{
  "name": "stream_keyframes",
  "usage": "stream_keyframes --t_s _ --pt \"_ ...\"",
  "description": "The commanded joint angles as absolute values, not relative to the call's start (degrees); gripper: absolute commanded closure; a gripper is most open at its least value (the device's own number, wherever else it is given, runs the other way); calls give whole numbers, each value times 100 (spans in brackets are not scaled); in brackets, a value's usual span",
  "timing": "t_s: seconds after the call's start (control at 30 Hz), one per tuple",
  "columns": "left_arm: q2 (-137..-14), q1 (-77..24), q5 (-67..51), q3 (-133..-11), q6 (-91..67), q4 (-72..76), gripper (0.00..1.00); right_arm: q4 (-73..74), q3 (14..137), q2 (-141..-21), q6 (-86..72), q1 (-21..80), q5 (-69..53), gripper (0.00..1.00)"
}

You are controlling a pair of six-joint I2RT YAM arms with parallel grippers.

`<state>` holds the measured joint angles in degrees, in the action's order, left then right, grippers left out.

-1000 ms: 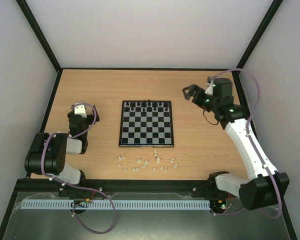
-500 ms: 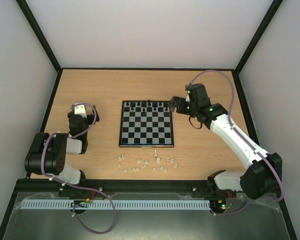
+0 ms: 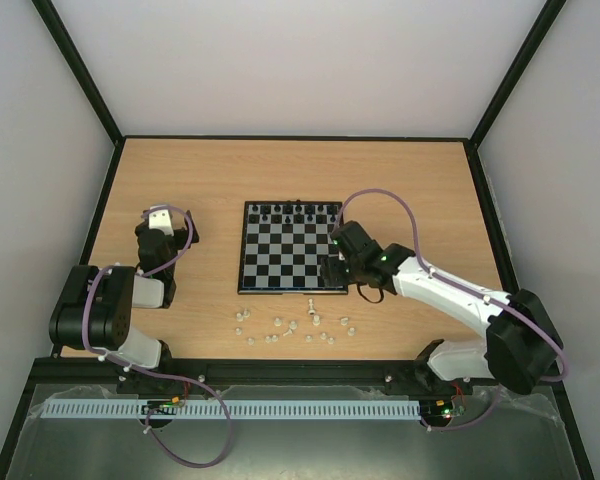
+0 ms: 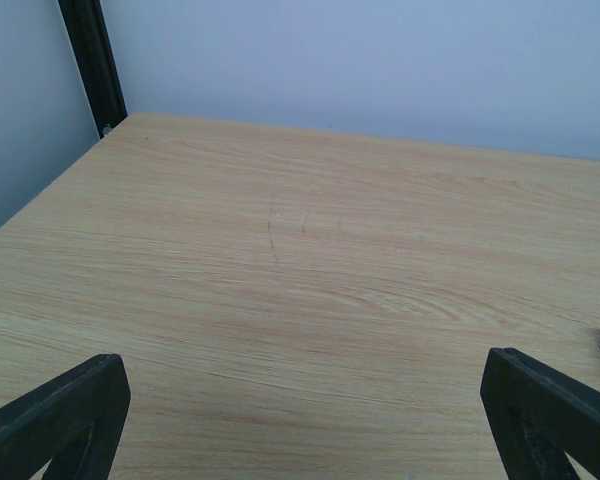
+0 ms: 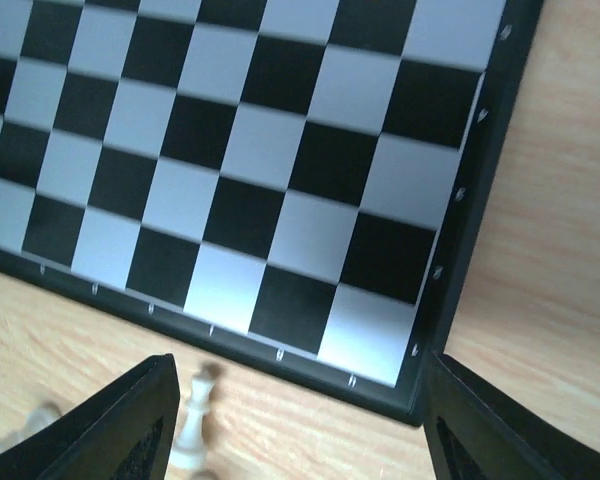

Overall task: Set up the chess pieces on the board
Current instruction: Pick up the chess piece at the center of the board.

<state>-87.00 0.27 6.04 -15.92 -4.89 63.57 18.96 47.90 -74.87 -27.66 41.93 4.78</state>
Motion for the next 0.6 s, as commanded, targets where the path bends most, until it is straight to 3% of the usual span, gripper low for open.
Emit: stream_keyframes --t_s 0.0,0.27,0.37,0.57 --pt "-8684 18 624 -1633 -431 6662 1 2003 4527 -7182 -2789 4437 544 33" --pt "-8560 3 751 -1621 -471 6642 1 1943 4246 -6853 -2812 4440 640 32" --pt "-7862 -90 1239 -2225 -427 4968 1 1956 4242 -6731 -2833 4442 663 28" --pt "-6368 -432 973 -2967 -725 2972 1 1959 4275 -6468 -2795 4440 647 23"
